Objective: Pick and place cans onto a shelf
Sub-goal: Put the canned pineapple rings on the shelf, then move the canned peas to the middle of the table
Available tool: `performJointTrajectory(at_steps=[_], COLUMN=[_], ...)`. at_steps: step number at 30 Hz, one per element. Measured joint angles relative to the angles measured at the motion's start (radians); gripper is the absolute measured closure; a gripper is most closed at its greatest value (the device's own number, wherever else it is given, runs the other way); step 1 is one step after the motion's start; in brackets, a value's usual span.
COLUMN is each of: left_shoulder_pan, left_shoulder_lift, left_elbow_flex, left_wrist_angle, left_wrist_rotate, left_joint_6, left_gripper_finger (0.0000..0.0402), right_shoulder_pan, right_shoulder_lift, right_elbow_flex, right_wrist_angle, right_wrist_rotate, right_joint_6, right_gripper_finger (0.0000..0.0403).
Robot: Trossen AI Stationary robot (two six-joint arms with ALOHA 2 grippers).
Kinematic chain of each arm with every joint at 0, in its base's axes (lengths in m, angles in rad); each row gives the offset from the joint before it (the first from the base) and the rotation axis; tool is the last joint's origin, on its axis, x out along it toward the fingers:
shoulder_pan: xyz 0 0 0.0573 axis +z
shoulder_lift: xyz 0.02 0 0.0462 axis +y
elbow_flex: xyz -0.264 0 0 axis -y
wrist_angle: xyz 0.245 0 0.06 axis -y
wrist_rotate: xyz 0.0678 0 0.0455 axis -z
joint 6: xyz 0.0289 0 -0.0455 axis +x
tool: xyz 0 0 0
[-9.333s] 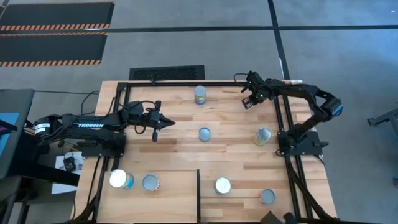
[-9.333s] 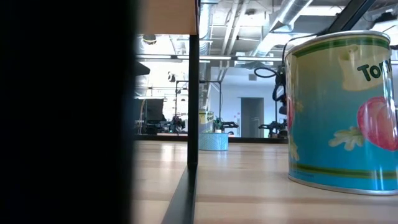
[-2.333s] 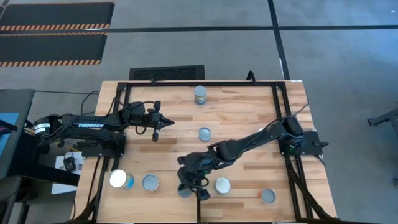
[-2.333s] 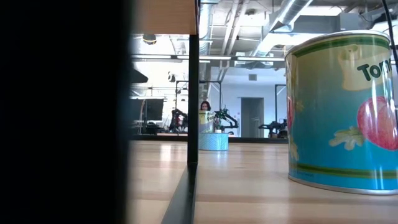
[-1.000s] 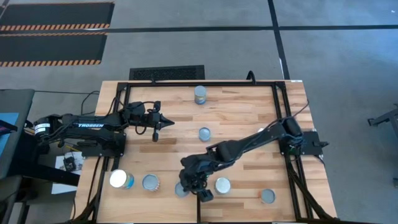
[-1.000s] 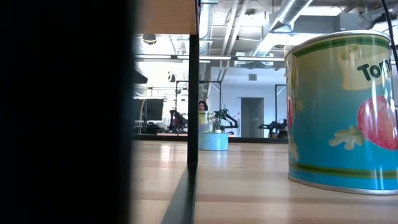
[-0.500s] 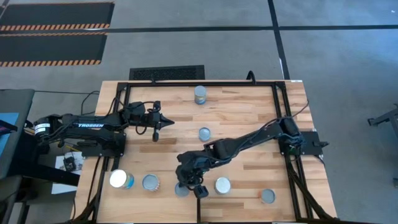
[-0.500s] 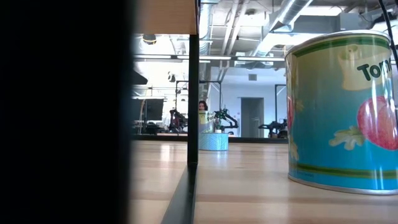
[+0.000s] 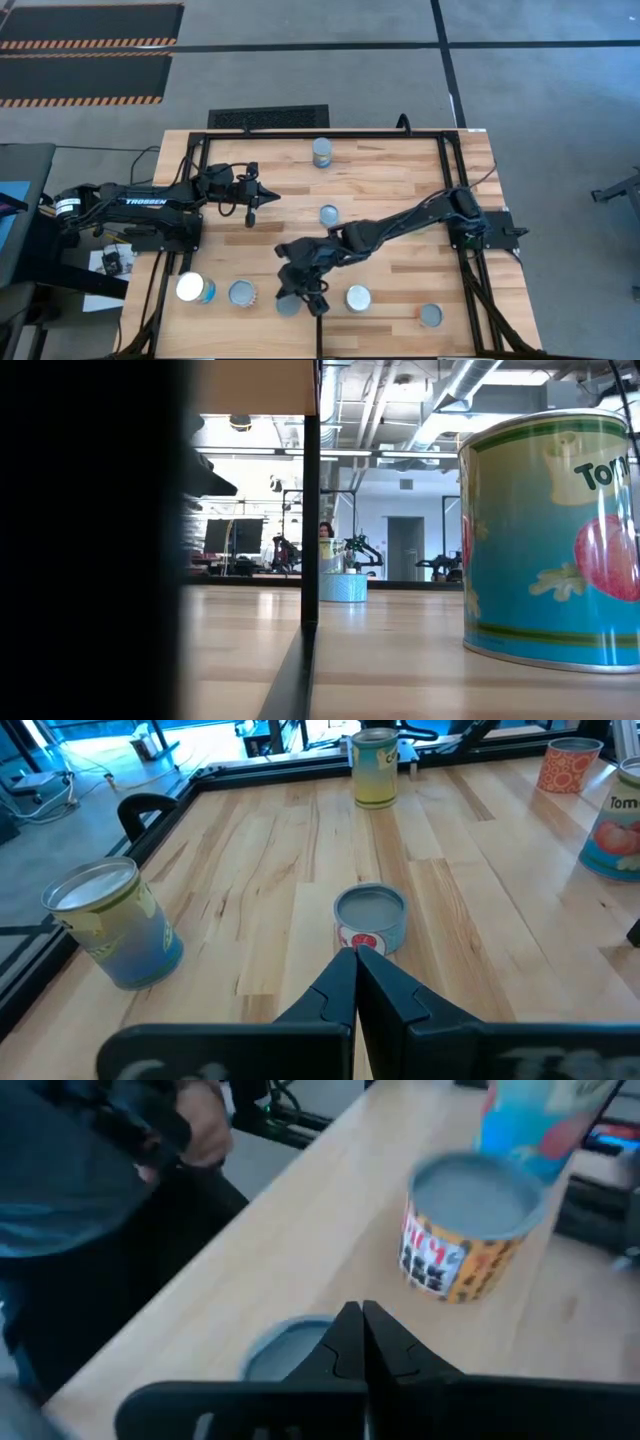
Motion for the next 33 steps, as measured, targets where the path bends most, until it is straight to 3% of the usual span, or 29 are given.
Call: performJointTrajectory(at_steps=[3, 8, 10, 13, 23, 27, 30, 33], left_shoulder_pan=[0.000, 0.000, 0.000, 0.000, 0.000, 0.000, 0.001, 0.001], left_shoulder_lift=[0.000, 0.000, 0.000, 0.000, 0.000, 0.000, 0.000, 0.000], left_elbow_flex=[0.000, 0.000, 0.000, 0.000, 0.001, 0.001, 0.001, 0.001], left_wrist_angle=[0.000, 0.007, 0.027, 0.058, 0.144, 0.146, 0.145, 0.136], left_wrist_rotate=[0.000, 0.011, 0.042, 0.094, 0.100, 0.088, -0.004, -0.030], left_joint_6=[0.000, -0.010, -0.027, -0.052, -0.142, -0.146, -0.192, -0.218], left_gripper_finger=[0.0401, 0.0401, 0.0401, 0.0402, 0.0401, 0.0401, 0.0401, 0.0401], right_shoulder_pan=[0.001, 0.017, 0.018, -0.014, -0.263, -0.373, -0.454, -0.525], right_shoulder_lift=[-0.009, -0.070, -0.125, -0.199, -0.503, -0.571, -0.575, -0.558], right_elbow_flex=[0.039, 0.070, 0.043, -0.081, -0.712, -0.863, -0.941, -0.993], right_wrist_angle=[-0.006, -0.234, -0.294, -0.245, 0.292, 0.460, 0.571, 0.667], right_wrist_rotate=[0.012, 0.126, 0.165, 0.162, -0.060, -0.159, -0.246, -0.319], right_joint_6=[-0.018, -0.105, -0.108, -0.133, -0.203, -0.229, -0.229, -0.236], right_gripper_finger=[0.0395, 0.0399, 0.0399, 0.0400, 0.0401, 0.0402, 0.0402, 0.0402])
